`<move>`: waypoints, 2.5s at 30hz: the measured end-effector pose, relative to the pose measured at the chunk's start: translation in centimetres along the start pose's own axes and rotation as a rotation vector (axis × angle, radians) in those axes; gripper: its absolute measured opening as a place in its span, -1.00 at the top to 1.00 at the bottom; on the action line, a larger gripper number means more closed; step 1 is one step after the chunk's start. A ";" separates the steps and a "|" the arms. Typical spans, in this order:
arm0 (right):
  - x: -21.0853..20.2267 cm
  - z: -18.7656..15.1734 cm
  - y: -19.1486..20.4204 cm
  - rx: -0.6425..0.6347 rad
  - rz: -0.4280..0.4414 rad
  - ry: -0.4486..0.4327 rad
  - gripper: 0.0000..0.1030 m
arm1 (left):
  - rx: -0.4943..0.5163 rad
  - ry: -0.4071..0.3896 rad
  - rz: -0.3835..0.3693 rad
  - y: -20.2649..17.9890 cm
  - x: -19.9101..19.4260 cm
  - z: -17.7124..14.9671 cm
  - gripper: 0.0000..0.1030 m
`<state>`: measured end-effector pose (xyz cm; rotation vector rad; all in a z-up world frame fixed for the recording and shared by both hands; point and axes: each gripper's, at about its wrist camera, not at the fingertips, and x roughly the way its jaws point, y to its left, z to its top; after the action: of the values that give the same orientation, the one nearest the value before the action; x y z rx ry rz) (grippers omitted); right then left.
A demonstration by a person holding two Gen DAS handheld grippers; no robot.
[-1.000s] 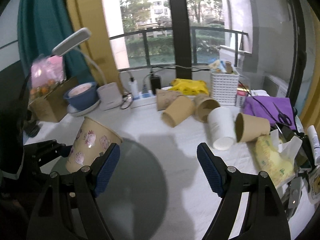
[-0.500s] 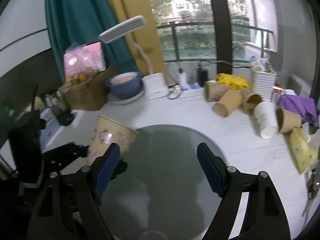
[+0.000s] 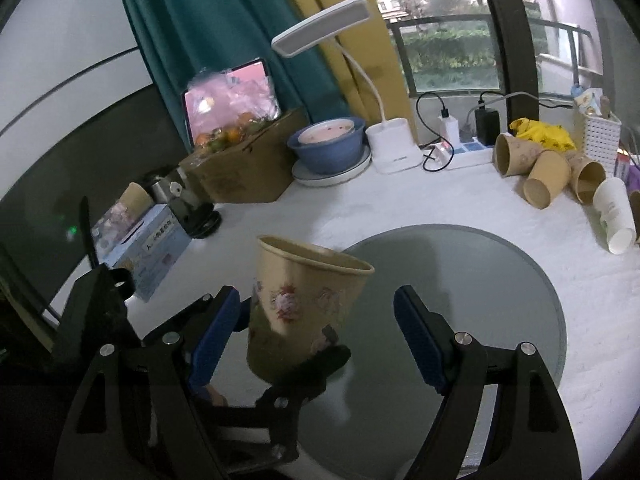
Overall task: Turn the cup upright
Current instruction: 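Lift the cup with the left gripper while the right gripper grasps its rim, then open the left gripper and withdraw it, leaving the cup in the right gripper, then lower the cup upright onto the grey tray with the right gripper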
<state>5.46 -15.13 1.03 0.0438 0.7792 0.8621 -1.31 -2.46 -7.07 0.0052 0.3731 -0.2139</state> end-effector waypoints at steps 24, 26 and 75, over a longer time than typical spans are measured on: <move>0.8 0.7 -1.5 0.107 0.195 0.026 -0.35 | 0.086 -0.125 -0.076 -2.0 -2.5 0.3 -0.26; 0.9 0.7 -1.6 0.115 0.200 0.025 -0.34 | 0.085 -0.121 -0.082 -2.0 -2.5 0.2 -0.26; 10.1 0.8 -7.0 -0.186 -0.360 0.052 -0.30 | -0.342 0.291 0.122 10.9 5.8 -0.3 -0.30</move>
<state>14.61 -12.55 -6.76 -0.2777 0.7247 0.5906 6.12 6.98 -9.80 -0.2796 0.6939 -0.0254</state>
